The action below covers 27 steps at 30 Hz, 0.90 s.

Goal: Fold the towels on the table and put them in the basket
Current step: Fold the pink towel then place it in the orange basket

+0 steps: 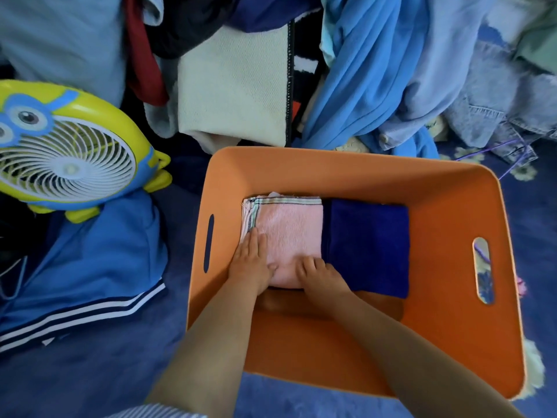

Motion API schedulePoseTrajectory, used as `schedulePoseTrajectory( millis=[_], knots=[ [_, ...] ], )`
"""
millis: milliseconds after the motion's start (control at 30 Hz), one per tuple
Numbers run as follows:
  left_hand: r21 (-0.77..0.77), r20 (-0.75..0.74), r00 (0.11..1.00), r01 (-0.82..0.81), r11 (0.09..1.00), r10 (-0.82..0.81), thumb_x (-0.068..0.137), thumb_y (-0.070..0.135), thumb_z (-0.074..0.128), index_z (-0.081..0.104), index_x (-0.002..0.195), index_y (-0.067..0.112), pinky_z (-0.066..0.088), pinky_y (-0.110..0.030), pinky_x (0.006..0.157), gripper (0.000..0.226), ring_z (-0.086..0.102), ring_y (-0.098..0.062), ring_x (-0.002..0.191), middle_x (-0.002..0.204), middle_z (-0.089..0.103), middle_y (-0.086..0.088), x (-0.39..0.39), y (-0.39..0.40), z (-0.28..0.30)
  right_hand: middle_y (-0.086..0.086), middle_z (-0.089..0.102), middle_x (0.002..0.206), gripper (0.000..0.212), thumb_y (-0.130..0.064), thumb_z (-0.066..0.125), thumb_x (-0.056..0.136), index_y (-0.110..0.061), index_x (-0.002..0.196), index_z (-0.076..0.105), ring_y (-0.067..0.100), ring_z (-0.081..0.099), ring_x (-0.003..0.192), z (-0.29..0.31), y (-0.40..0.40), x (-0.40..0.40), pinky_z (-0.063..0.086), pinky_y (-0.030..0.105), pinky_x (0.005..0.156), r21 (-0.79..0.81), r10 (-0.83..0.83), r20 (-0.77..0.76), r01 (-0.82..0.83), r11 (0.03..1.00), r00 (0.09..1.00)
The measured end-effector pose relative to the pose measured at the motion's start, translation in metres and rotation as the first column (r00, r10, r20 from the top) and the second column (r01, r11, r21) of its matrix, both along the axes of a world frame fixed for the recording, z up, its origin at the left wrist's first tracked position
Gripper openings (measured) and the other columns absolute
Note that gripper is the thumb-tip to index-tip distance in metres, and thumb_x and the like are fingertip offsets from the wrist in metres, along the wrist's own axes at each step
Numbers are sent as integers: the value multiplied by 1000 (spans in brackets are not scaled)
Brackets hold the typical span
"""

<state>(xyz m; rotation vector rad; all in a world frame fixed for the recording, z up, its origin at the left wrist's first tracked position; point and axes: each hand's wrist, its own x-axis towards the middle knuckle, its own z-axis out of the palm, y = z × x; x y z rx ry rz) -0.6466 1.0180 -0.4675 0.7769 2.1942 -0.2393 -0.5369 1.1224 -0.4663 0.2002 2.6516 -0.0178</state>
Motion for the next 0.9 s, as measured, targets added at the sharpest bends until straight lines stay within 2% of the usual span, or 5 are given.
schedulePoseTrajectory(
  millis=[100, 200, 400, 533, 900],
  knots=[
    [-23, 30, 1000, 2, 1000, -1, 100, 42, 21, -19, 145, 8, -7, -33, 118, 69, -19, -23, 144, 152, -28, -12, -2, 3, 6, 20, 42, 134, 56, -18, 46, 92, 0, 141, 24, 32, 49, 117, 6, 5, 2, 43, 37, 95, -33, 47, 104, -44, 998, 993],
    [-21, 16, 1000, 15, 1000, -15, 100, 39, 27, -12, 147, 9, 1, -35, 119, 69, -12, -24, 146, 155, -19, -12, -4, 6, 22, 16, 26, 146, 60, -11, 35, 95, -6, 146, 4, 31, 36, 128, 25, 12, 6, 33, 41, 104, -77, 27, 185, -13, 997, 982],
    [37, -172, 974, 159, 987, -150, 88, 4, 45, 23, 144, 7, 26, -39, 114, 60, 18, -25, 141, 152, 17, -11, 10, 11, 88, 12, 37, 140, 43, -7, 39, 94, -5, 136, 33, 28, 30, 133, 80, 22, 15, 15, 46, 115, 43, 82, 167, -90, 995, 983],
    [83, -256, 952, 196, 977, -170, 93, 9, 40, 42, 131, 6, 31, -38, 105, 39, 29, -26, 134, 143, 32, -12, 25, 16, 143, 10, 36, 142, 41, -11, 43, 93, -8, 134, 40, 26, 25, 137, 134, 23, 22, 8, 47, 117, 78, 91, 100, -99, 992, 991],
    [258, -577, 810, 302, 918, -104, 95, 13, 39, 53, 118, 5, 38, -38, 93, 28, 46, -31, 119, 125, 50, -14, 129, -6, 358, 13, 54, 118, 26, -8, 41, 89, -4, 109, 57, 30, 48, 115, 338, 3, 118, 32, 41, 104, -80, -170, -468, 150, 985, 867]
  ],
)
